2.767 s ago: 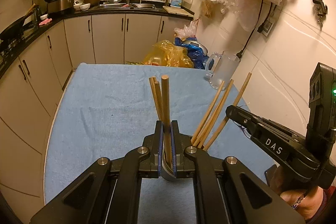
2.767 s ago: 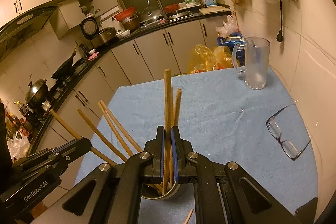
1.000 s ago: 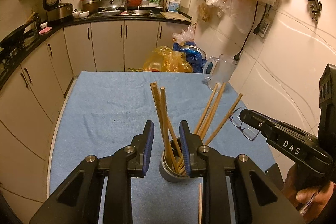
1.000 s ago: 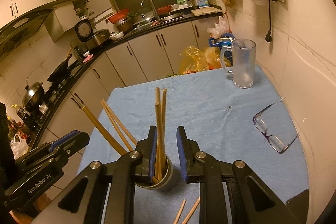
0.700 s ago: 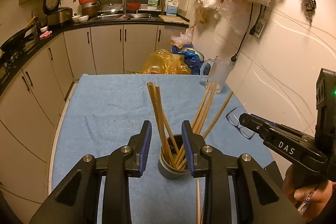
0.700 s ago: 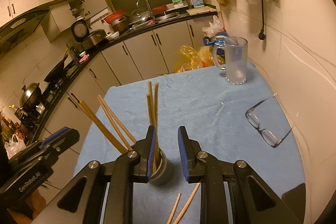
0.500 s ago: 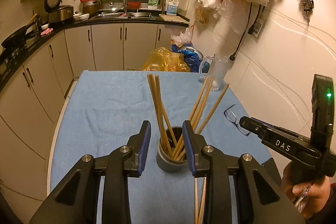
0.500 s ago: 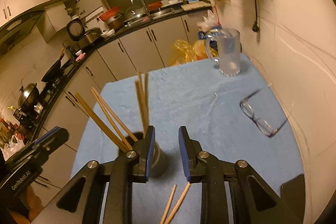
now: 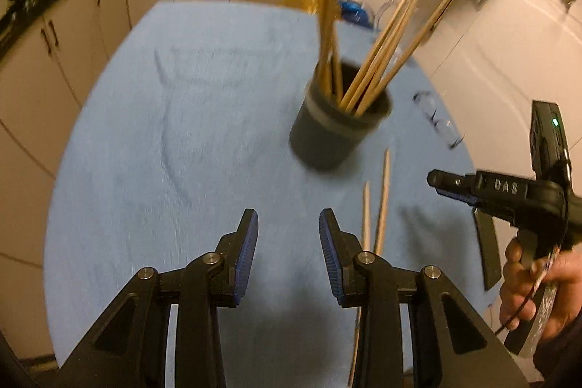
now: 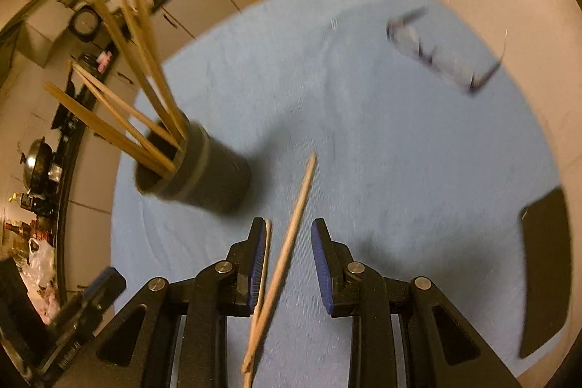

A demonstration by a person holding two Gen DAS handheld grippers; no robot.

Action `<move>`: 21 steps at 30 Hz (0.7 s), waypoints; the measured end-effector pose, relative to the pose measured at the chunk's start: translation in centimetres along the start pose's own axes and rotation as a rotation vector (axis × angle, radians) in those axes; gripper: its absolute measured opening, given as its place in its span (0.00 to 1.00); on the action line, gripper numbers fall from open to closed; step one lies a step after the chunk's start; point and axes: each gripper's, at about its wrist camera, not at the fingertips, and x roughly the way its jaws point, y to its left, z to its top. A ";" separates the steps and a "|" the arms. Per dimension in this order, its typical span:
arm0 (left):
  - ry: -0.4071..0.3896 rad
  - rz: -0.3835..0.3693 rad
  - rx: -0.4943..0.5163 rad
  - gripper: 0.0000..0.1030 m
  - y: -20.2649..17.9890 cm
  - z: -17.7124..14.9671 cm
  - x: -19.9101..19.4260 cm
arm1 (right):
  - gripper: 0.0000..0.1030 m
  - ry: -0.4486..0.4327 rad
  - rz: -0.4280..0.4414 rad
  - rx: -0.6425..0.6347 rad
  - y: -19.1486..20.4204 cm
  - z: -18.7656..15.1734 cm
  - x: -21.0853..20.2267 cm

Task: Organize utensils
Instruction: 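Lower both open grippers to the last loose chopsticks on the towel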

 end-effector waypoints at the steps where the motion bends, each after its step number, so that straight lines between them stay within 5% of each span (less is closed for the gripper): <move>1: 0.009 0.004 -0.002 0.32 0.4 -0.5 0.1 | 0.27 0.022 -0.001 0.018 -0.3 -0.3 0.8; 10: 0.039 0.047 -0.022 0.32 3.4 -2.8 -1.3 | 0.27 0.117 -0.030 0.047 -0.1 -1.1 5.5; 15: 0.048 0.053 -0.051 0.32 4.6 -3.3 -1.6 | 0.10 0.123 -0.107 -0.019 1.0 -1.7 6.4; 21: 0.063 0.009 -0.017 0.32 3.1 -2.6 -0.6 | 0.08 0.164 -0.127 -0.088 0.1 -2.0 5.6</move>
